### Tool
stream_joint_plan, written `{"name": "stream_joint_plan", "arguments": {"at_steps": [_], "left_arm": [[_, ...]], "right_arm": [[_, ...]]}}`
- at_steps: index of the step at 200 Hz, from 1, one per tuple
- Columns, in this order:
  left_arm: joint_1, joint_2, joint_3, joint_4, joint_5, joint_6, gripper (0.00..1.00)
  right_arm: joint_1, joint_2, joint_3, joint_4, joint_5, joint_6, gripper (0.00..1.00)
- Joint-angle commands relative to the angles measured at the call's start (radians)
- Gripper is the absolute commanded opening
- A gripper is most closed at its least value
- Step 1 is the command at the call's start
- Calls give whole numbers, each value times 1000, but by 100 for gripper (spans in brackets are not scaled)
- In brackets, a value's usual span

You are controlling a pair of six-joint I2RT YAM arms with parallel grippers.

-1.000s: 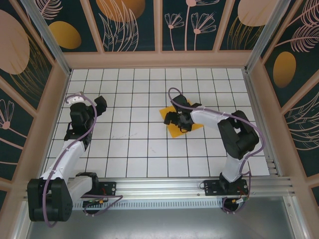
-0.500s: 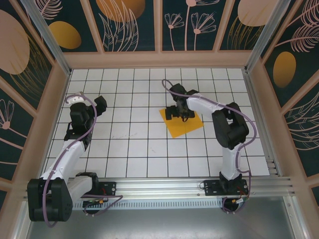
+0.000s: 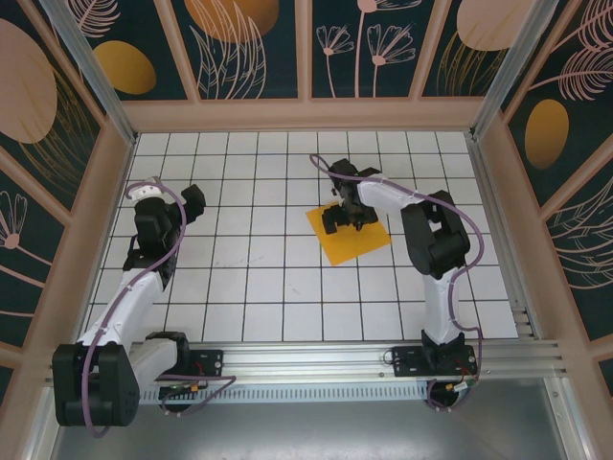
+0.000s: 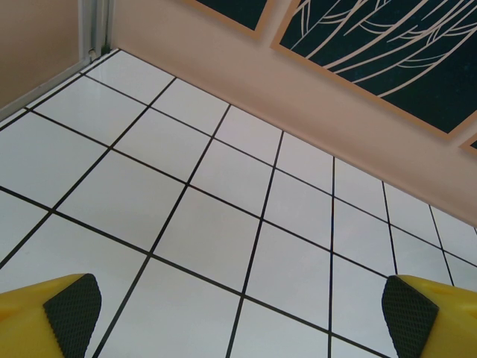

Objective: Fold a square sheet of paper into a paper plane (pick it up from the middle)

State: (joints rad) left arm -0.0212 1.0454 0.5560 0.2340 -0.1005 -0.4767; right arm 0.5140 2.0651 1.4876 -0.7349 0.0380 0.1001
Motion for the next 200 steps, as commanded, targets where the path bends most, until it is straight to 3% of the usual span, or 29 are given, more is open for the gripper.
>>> {"name": "stream_joint_plan", "arguments": {"at_steps": [1,101,200], "left_arm": [[6,2,22,0,13,0,99],[6,4,21,-2,13,1,98],[6,8,24,-3,12,4,99]], "right_arm": [[-1,33,31,-43,22,-31,95],[12,-12,89,-77,1,-11,96],[-2,54,11,-51,-5,-16,98]]}}
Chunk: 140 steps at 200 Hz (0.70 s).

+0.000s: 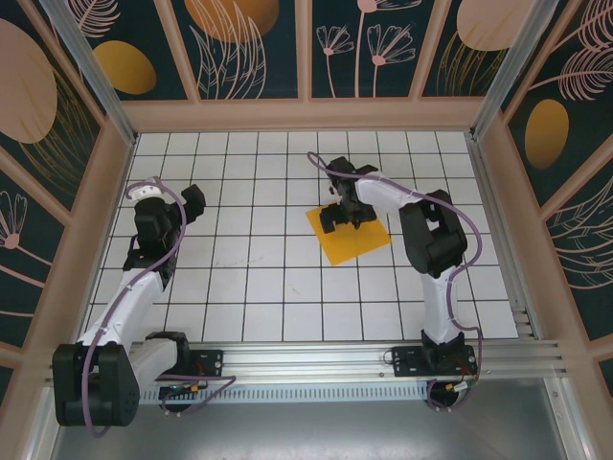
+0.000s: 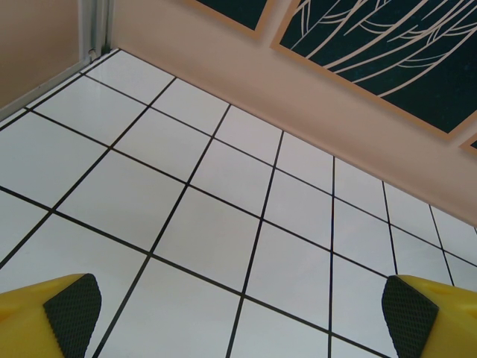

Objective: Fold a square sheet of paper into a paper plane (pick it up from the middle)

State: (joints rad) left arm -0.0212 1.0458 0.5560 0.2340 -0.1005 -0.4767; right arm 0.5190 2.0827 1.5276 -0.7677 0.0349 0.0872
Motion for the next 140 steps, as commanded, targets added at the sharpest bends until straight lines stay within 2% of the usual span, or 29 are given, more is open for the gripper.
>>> {"name": "stream_joint_plan", "arguments": {"at_steps": [1,140], "left_arm": [[6,7,24,-3,11,4,99],[6,11,25,-3,15,4,98]], "right_arm": [[-7,37,-31,-18,-2,-3,97],[-12,73,-112,9,11,10,89]]}}
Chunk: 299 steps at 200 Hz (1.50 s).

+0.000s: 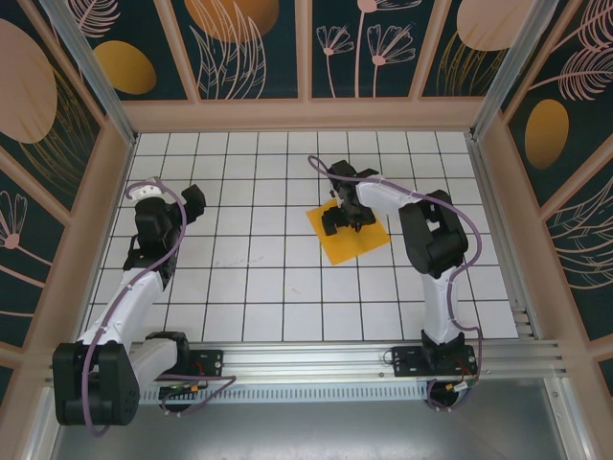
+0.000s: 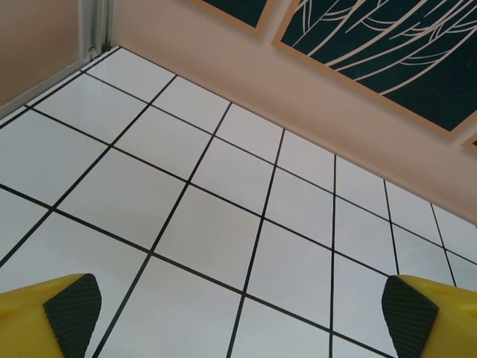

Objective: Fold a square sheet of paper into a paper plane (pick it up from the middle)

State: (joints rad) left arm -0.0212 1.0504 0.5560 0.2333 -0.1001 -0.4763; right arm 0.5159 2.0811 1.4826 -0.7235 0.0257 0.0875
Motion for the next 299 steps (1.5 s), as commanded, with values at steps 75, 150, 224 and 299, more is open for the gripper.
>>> {"name": "stream_joint_plan", "arguments": {"at_steps": [75,150,224,299], "left_arm": [[6,22,25,-4,64,-3,99],[1,110,9,64,443,-176,95],[-213,296,36,180,511,-355,91],[-380,506,77,345,556,-479,83]], "right_arm": [[-12,-49,-94,66,-156,87,52],[-1,-293,-261,401,-549,320,32],[6,-376,-436,697,-728,520,31],[1,-328,-496,732,-713,567,31]]}}
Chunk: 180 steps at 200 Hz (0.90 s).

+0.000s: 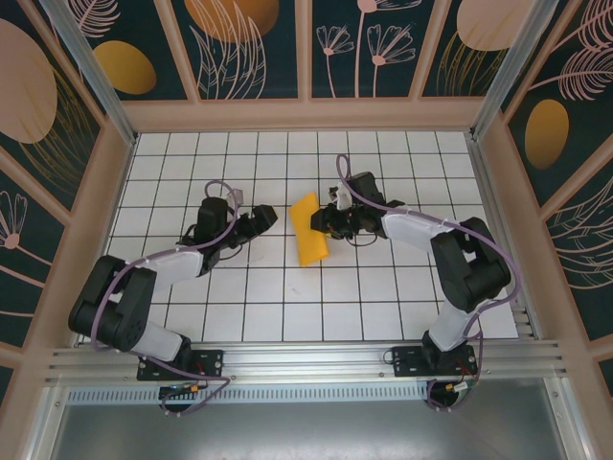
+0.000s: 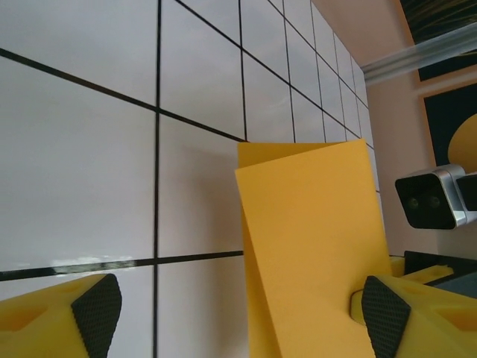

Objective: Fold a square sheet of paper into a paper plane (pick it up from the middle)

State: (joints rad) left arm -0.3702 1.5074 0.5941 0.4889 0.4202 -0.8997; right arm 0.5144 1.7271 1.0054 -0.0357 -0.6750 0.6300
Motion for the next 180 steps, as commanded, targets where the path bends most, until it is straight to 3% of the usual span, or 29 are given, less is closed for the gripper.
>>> {"name": "stream_joint_plan", "arguments": {"at_steps": [1,64,118,180], "left_arm": [[-33,52,40,91,36,-58,83],[-93,138,20,221,72,-149,79],[-95,187,1,335,108,-217,59],[-95,235,-16,391,114,-250,59]], "right_arm": [[2,26,-19,45,-13,25,31],[-12,36,-55,130,-80,83,32],[-19,28,-75,182,-138,124,32],[-32,23,-94,227,-172,160,32]]}}
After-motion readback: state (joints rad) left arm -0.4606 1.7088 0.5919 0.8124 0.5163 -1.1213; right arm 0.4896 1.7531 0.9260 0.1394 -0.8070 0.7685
